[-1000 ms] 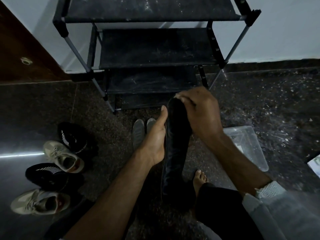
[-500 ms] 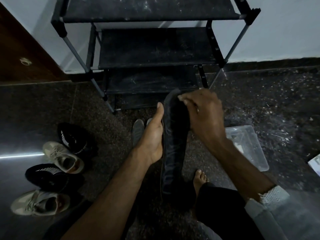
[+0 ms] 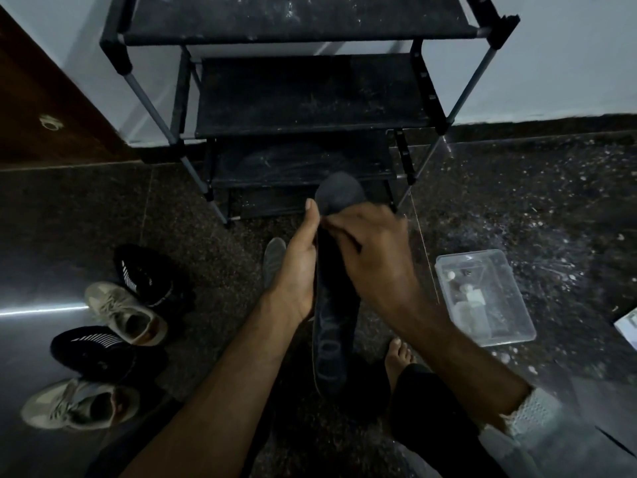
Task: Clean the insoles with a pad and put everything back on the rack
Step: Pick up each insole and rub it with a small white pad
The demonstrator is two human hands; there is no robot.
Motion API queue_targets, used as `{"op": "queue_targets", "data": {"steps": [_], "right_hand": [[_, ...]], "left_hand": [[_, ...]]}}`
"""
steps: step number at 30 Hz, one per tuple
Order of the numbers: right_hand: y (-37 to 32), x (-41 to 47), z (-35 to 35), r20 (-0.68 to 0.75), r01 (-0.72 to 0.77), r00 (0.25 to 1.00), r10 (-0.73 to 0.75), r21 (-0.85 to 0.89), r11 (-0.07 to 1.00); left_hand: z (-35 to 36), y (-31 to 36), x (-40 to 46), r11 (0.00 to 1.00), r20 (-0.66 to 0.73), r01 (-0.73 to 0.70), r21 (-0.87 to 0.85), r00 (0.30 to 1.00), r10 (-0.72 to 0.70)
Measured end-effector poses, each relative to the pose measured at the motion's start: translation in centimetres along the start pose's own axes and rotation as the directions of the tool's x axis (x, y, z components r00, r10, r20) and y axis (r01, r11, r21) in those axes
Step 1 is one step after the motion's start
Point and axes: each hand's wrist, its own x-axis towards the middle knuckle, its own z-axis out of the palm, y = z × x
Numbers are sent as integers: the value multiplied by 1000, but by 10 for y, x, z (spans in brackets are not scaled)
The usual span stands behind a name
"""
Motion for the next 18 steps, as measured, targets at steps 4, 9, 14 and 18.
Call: {"op": "queue_targets", "data": {"steps": [4,9,14,18], "right_hand": [[5,11,-9,-39,-51,998,49,-72,996],[16,21,-15,-112,-182,977,181,-1,983],[-8,7,-6,-7,19,1000,-19,-14,1000],[20,24,-19,-115,-180,978,172,-58,982]], "left_hand": [[0,-1,0,1000,38,-9,-10,999,9],[4,-6,-1,999,30,-14,44,999,13],[0,-2,0,999,7,-21,-28,1000,21],[5,-6,-1,999,32,22,38,999,-23]]}}
